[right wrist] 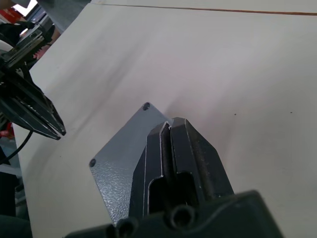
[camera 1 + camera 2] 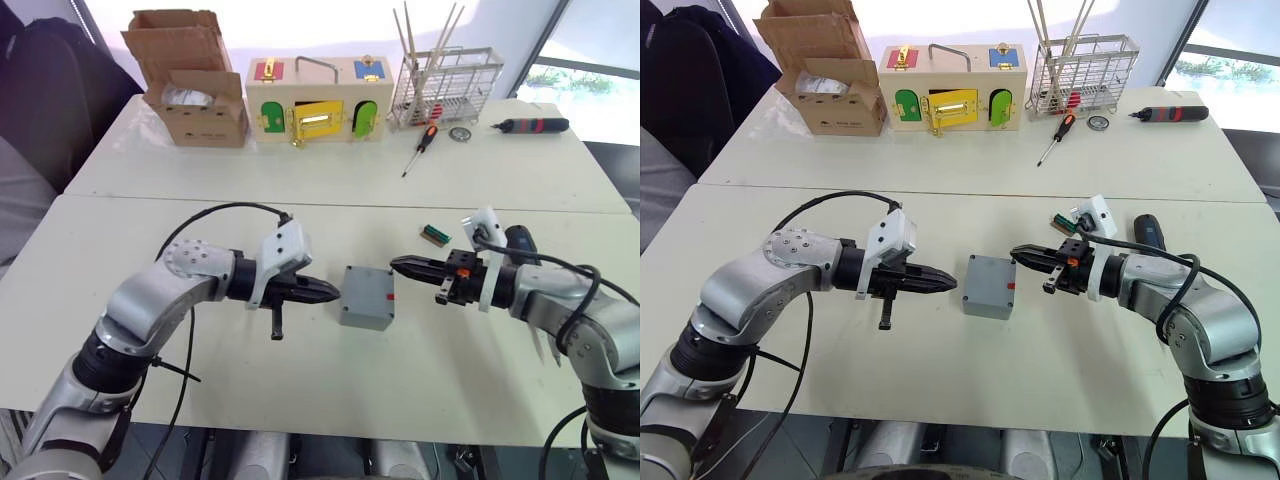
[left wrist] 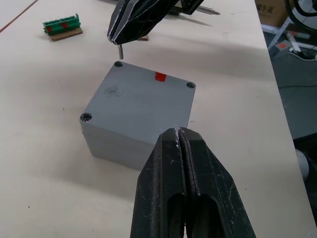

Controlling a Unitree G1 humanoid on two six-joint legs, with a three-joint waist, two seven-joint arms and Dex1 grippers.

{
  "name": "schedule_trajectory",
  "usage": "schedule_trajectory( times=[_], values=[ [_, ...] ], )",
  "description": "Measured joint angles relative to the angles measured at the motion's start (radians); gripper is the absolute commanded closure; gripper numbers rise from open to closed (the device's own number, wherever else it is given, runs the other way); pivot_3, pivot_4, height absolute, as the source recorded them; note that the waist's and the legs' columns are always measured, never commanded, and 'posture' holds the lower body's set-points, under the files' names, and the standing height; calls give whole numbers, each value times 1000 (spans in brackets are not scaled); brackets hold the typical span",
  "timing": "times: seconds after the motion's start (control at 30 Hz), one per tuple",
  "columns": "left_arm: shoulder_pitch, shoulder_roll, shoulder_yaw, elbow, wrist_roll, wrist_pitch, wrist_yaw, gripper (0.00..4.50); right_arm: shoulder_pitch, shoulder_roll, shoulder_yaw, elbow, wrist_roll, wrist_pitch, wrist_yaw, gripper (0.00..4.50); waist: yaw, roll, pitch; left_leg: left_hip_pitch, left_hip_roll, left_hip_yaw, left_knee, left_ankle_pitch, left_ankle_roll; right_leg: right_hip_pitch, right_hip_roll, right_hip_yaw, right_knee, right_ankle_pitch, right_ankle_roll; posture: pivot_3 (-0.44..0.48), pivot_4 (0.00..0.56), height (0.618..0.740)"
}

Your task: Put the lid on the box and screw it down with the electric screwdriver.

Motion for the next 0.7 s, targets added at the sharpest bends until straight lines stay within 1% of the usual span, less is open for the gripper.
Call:
schedule_trajectory(
  times=[0.7],
  values=[
    [7, 0, 0, 4, 10, -1, 21, 4500, -5, -4, 44, 36, -55, -28, 16, 4467, 0, 0, 0, 0, 0, 0, 0, 0, 0, 0, 0, 0, 0, 0, 0, 0, 150, 735]
  ],
)
